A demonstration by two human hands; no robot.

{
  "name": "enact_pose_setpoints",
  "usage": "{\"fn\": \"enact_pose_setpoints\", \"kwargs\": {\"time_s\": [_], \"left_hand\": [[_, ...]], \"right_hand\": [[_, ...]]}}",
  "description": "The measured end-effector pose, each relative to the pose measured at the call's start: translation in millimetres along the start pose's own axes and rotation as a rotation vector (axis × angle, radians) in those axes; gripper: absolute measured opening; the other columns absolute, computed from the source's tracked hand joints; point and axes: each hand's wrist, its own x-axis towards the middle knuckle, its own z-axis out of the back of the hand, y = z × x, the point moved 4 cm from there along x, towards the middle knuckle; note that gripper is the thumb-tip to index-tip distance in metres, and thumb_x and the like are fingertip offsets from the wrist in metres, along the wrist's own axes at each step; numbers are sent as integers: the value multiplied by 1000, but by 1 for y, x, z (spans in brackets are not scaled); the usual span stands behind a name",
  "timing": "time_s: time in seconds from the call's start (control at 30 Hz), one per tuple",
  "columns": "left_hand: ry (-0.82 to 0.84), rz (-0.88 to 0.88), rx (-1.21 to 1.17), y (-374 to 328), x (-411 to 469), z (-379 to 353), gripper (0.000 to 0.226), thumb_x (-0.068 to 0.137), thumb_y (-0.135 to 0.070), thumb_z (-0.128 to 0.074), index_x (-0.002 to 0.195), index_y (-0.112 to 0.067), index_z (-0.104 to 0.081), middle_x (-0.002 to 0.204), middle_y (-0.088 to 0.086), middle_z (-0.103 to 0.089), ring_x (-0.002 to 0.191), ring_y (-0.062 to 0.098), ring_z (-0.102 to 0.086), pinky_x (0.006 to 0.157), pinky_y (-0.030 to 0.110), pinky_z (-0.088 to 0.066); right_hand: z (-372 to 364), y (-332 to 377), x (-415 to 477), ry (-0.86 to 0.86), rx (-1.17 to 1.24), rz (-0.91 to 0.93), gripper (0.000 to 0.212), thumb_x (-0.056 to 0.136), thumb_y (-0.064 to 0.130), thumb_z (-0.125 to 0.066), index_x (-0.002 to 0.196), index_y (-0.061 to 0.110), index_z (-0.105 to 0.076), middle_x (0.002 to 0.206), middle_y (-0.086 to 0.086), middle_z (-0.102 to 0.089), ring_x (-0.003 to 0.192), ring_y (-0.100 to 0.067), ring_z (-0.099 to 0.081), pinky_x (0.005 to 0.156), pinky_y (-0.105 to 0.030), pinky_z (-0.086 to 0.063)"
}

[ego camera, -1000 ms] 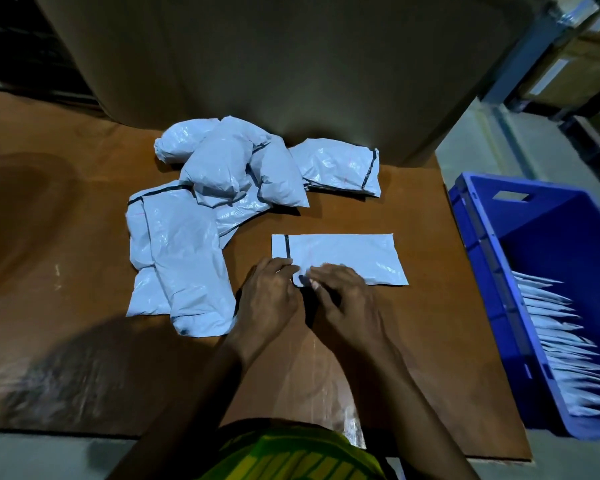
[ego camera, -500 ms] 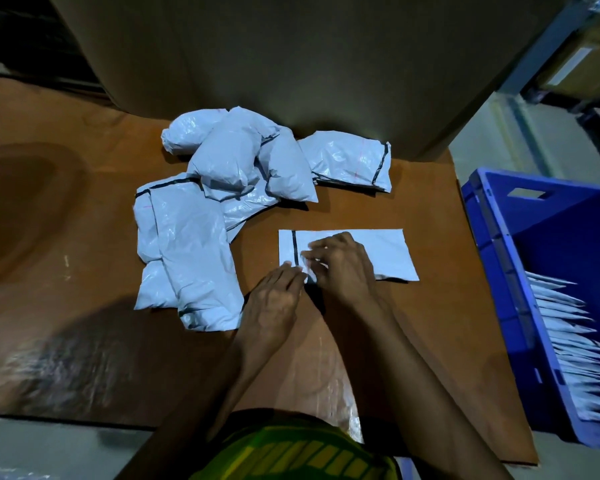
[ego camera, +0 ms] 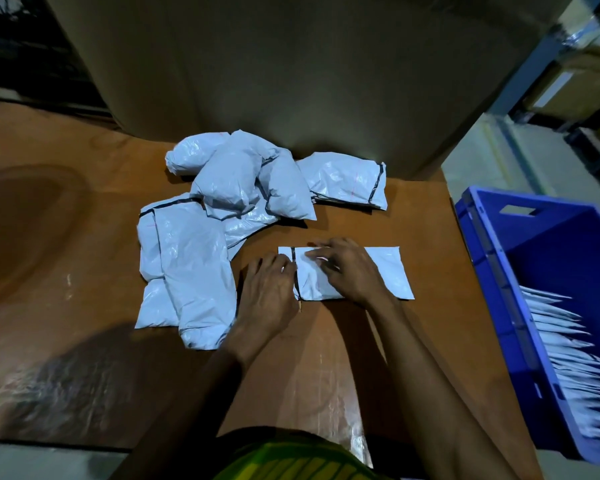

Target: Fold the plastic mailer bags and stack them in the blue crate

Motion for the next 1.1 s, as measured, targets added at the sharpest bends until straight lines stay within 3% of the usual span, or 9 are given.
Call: {"fn": "enact_pose_setpoints", "kwargs": {"time_s": [0.1, 0.2, 0.4, 0.53, 0.67, 0.83, 0.93, 1.03, 1.1], "left_hand": [[-85, 41, -119, -5, 7, 7, 39, 77, -10, -61, 114, -8, -74, 113, 11, -71, 106, 33, -63, 92, 46, -50], [-169, 8, -291, -24, 11, 10, 39, 92, -17, -42, 117, -10, -71, 114, 7, -69, 107, 28, -61, 91, 42, -51], [-21, -14, -178, -38, 2, -11, 43, 92, -27, -38, 113, -13, -73, 113, 3, -70, 107, 26, -63, 87, 41, -50], [-32, -5, -212, -36, 4, -8, 28, 94, -17, -55, 116, -13, -73, 116, 4, -70, 110, 26, -62, 88, 42, -53], [-78, -86, -287, -54, 0, -4, 32, 85, -4, -69, 116, -11, -73, 116, 6, -70, 110, 23, -62, 88, 38, -52], [-5, -167, -251, -60, -7, -12, 37, 84, -7, -74, 120, -10, -70, 120, 4, -67, 113, 23, -63, 93, 36, -53], [3, -166, -262, -60, 2, -6, 34, 81, -3, -73, 114, -9, -73, 116, 5, -69, 111, 24, -63, 91, 38, -54], [27, -154, -267, -68, 21, -3, 40, 80, -3, -64, 119, -4, -71, 120, 10, -69, 114, 29, -61, 94, 42, -51], [77, -151, -265, -71, 29, -6, 44, 75, -1, -61, 119, -2, -69, 120, 13, -68, 112, 34, -62, 92, 44, -50]], "right_hand": [[9, -1, -39, -297, -33, -191, 21, 94, 17, -68, 109, 24, -80, 116, 0, -72, 109, -27, -61, 85, -42, -53], [-5, 13, -72, -362, -63, -255, 15, 97, 28, -68, 108, 31, -78, 113, 10, -69, 111, -20, -57, 84, -39, -48], [-1, -1, -79, -330, 80, -237, 22, 96, 28, -66, 112, 30, -80, 123, 11, -71, 119, -13, -54, 91, -43, -52], [4, -3, -86, -450, -16, -286, 18, 93, 28, -69, 107, 29, -81, 118, 9, -72, 115, -16, -59, 87, -42, -53], [3, 1, -95, -436, -37, -306, 16, 97, 28, -71, 108, 35, -79, 118, 16, -71, 115, -10, -57, 83, -31, -50], [16, -19, -80, -415, -110, -251, 22, 95, 29, -64, 105, 20, -81, 109, 3, -76, 101, -24, -63, 74, -42, -56], [16, -16, -74, -414, -154, -308, 12, 94, 27, -70, 100, 23, -80, 105, 6, -75, 96, -23, -64, 74, -33, -48], [24, -23, -65, -303, -135, -309, 9, 93, 27, -74, 97, 30, -81, 101, 10, -75, 91, -19, -61, 67, -23, -30], [34, -31, -55, -204, -81, -292, 10, 94, 29, -73, 98, 33, -81, 102, 10, -75, 94, -19, -60, 70, -27, -39]]}}
